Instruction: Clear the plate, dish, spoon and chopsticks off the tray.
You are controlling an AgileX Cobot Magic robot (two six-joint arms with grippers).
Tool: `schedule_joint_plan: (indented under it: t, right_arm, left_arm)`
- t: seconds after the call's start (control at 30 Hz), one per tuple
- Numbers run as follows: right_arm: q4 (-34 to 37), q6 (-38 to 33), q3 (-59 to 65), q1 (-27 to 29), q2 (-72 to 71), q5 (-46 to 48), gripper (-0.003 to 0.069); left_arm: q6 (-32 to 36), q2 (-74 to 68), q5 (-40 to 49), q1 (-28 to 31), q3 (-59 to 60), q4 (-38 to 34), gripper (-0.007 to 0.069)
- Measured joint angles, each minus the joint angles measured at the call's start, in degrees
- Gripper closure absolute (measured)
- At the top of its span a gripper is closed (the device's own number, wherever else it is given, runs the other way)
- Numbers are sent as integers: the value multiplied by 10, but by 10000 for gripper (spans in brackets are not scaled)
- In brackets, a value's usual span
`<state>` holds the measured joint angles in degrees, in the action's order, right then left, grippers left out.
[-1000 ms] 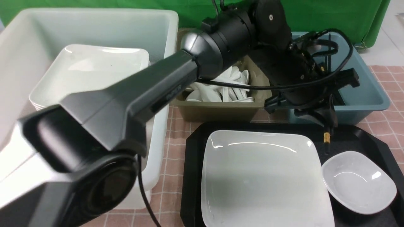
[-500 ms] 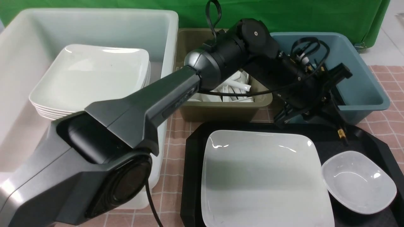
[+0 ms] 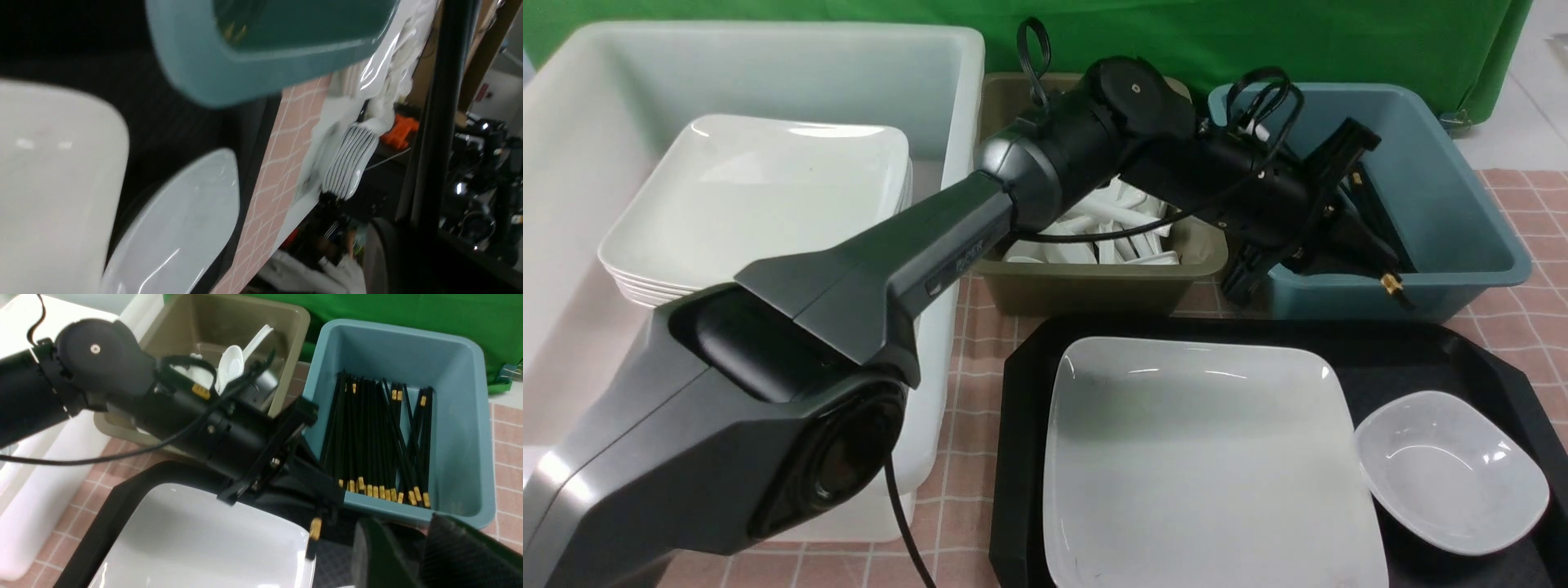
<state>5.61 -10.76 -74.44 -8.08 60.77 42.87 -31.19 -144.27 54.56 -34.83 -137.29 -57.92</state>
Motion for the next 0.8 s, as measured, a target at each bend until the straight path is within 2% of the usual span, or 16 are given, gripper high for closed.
schedule_joint_plan:
  t: [0.13,0.37,0.43,0.53,0.73,0.8]
  right_arm:
    - [1,0,0,0,0,1,419]
    - [1,0,0,0,0,4,419]
    - [1,-1,0,0,0,4,419]
    - [1,-1,0,0,0,6,419]
    - [1,-1,0,0,0,9,419]
    - [1,-2,0,0,0,9,419]
  left_arm:
    - [-16,0,-20,1,0,-3,577]
    - [-24,-15,-36,1,0,-16,428]
    - [-22,-18,-50,1,0,-27,358]
    - [-16,-18,-59,8,0,-48,307]
    - [-7,-18,-52,31,0,-62,298]
    - [10,-18,-34,46,-1,-63,337]
